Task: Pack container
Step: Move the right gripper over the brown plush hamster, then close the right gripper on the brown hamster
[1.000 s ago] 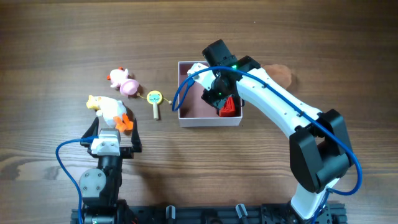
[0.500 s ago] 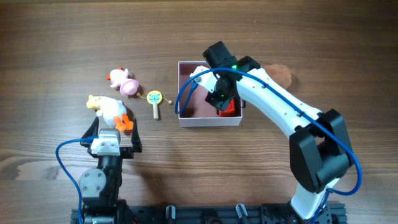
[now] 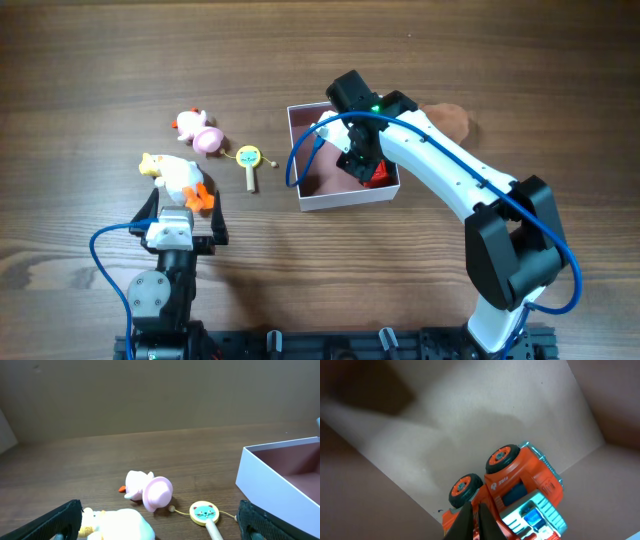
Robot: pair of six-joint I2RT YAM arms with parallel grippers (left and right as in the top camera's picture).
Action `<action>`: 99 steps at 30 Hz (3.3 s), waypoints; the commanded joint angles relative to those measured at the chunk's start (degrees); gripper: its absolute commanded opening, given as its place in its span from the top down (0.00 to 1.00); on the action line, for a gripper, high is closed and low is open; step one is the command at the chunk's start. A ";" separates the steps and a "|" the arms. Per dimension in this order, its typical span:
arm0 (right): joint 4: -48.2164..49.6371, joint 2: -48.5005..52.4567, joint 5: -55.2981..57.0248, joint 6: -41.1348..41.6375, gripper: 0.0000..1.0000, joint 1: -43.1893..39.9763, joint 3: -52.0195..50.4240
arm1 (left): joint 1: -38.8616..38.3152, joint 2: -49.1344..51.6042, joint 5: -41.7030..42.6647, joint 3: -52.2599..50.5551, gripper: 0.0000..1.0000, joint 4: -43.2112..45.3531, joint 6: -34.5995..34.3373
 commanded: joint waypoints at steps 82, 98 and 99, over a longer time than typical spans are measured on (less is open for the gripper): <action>1.29 4.76 -12.41 -16.98 0.37 -31.30 5.81 | -0.24 -0.42 1.07 -0.37 0.00 0.00 1.09; -0.68 7.15 -14.58 -15.50 0.22 -31.28 5.66 | -0.24 -0.42 1.07 -0.37 0.00 0.00 1.09; -0.74 7.39 -14.73 -15.56 0.23 -31.30 5.53 | -0.24 -0.42 1.07 -0.37 0.00 0.00 1.11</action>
